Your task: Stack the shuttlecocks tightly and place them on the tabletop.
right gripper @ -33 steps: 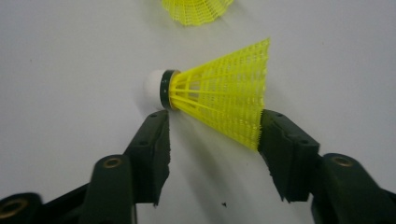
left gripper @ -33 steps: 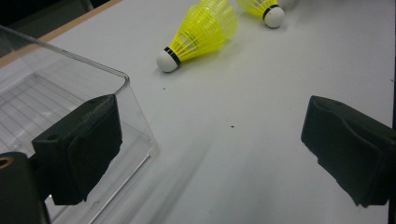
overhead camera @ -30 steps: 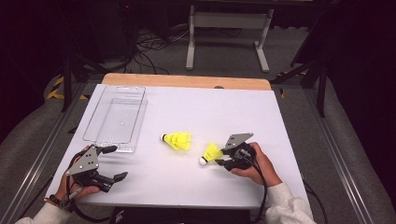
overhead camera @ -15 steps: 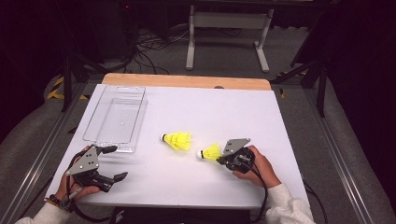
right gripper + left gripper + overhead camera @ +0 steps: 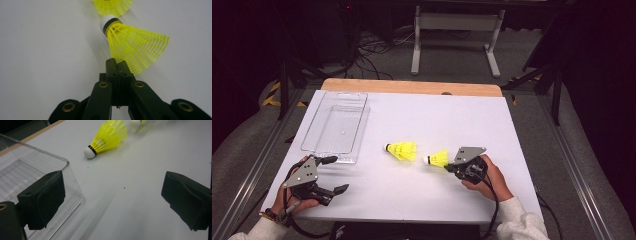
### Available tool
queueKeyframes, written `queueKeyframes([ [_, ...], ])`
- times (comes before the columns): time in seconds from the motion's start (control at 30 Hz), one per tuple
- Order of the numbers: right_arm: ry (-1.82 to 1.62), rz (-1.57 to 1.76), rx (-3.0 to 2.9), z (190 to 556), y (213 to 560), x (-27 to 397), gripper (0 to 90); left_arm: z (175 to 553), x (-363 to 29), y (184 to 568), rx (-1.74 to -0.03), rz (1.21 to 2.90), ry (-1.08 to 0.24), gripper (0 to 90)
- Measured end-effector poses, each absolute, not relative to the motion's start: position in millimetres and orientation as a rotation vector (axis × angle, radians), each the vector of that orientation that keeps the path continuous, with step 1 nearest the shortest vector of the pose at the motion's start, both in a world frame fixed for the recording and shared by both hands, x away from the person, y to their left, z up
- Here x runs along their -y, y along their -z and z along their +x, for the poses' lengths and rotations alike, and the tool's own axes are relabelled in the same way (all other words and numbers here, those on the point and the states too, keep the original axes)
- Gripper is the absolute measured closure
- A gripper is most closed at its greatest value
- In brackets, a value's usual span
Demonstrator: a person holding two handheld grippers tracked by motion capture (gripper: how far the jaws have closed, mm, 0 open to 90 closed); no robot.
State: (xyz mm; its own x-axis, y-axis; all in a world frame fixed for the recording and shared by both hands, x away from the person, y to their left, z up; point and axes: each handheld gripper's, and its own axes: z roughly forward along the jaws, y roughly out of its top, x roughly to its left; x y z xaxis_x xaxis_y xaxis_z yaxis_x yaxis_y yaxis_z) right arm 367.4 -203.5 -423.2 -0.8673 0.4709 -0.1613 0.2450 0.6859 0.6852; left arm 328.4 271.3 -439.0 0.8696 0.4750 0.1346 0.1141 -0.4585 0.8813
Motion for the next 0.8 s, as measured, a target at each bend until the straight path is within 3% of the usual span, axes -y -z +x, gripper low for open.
queueKeyframes([
  [0.8, -1.128, 0.654, -2.406, 366.4, 407.8, 214.9, 90.0, 332.9, -271.7, 439.0, -0.438, 2.012, -0.439, 5.8],
])
